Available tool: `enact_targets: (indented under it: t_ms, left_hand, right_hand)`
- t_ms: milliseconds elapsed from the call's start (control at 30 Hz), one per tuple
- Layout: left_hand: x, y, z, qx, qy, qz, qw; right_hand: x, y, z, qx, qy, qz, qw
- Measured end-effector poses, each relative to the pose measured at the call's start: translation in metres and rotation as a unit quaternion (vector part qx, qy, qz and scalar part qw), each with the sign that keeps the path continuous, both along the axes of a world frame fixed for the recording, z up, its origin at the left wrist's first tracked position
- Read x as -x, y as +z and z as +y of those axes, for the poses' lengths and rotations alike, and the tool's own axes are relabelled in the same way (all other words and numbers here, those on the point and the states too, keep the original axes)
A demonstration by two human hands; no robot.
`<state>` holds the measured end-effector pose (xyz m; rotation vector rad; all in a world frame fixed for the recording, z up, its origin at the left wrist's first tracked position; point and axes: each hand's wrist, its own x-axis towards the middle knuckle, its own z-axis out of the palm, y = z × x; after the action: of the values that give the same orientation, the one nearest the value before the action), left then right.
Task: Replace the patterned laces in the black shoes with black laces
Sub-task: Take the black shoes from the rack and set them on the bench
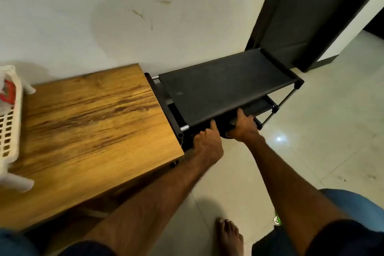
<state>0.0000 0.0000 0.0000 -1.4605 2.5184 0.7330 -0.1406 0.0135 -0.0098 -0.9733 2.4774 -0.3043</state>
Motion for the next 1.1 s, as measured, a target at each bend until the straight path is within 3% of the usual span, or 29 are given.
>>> enact_targets:
  t_ms: [200,433,800,1100]
  left_hand:
    - [0.012,-0.023,-0.023,-0.046,0.059,0.033,0.997]
    - [0.003,-0.025,-0.015,-0.010,0.122,0.092,0.988]
    - [-0.046,0.082,0.054,0.049,-0.065,0.038,0.996]
    - [-0.104,0.173,0.096,0.085,-0.099,0.099,0.986]
  right_hand:
    - [0.015,-0.037,-0.021,0.028,0.001,-0.019,0.999]
    - [-0.001,-0.020,-0.001,0.059,-0.022,0.001,0.998]
    - [-0.050,0.083,0.127,0.053,-0.061,0.022,0.996]
    - [-0.113,0.188,0.200,0.112,-0.059,0.080,0.989]
